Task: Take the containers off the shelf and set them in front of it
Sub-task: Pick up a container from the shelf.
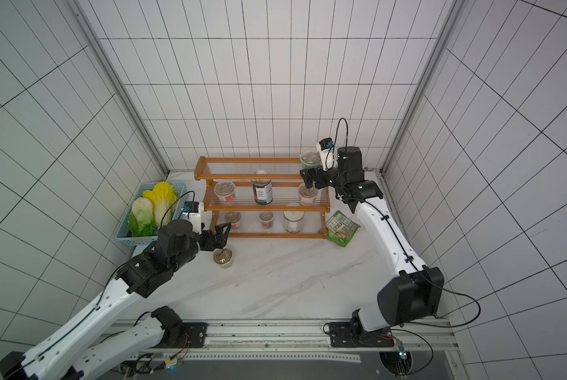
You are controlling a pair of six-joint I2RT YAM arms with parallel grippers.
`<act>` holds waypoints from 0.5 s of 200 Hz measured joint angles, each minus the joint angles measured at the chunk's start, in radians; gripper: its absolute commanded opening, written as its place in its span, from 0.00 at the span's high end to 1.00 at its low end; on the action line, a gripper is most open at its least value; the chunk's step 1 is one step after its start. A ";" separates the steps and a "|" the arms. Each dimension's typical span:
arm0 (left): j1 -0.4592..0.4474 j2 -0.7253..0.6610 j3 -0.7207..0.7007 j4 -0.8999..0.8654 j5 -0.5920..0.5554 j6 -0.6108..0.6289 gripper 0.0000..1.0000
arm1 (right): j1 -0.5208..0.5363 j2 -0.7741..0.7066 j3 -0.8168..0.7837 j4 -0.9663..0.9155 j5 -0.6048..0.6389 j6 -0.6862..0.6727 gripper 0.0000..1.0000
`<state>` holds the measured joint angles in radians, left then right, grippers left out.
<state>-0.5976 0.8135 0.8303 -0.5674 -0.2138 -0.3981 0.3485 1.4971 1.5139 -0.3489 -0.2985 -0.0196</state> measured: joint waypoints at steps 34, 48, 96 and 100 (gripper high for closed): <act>0.034 -0.021 -0.001 -0.006 0.040 0.014 0.01 | 0.001 0.023 0.002 0.047 0.031 -0.013 0.00; 0.047 -0.031 -0.003 -0.006 0.054 0.014 0.02 | 0.001 0.043 0.016 0.055 0.037 -0.016 0.00; 0.063 -0.047 -0.034 -0.006 0.079 0.013 0.02 | 0.018 0.110 0.061 0.092 0.059 -0.037 0.01; 0.064 -0.047 -0.037 -0.006 0.080 0.013 0.02 | 0.019 0.111 0.061 0.095 0.060 -0.040 0.02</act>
<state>-0.5339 0.7666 0.7933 -0.5735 -0.1333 -0.3847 0.3672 1.6085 1.5749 -0.2535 -0.2382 -0.0597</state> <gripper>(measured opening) 0.985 0.991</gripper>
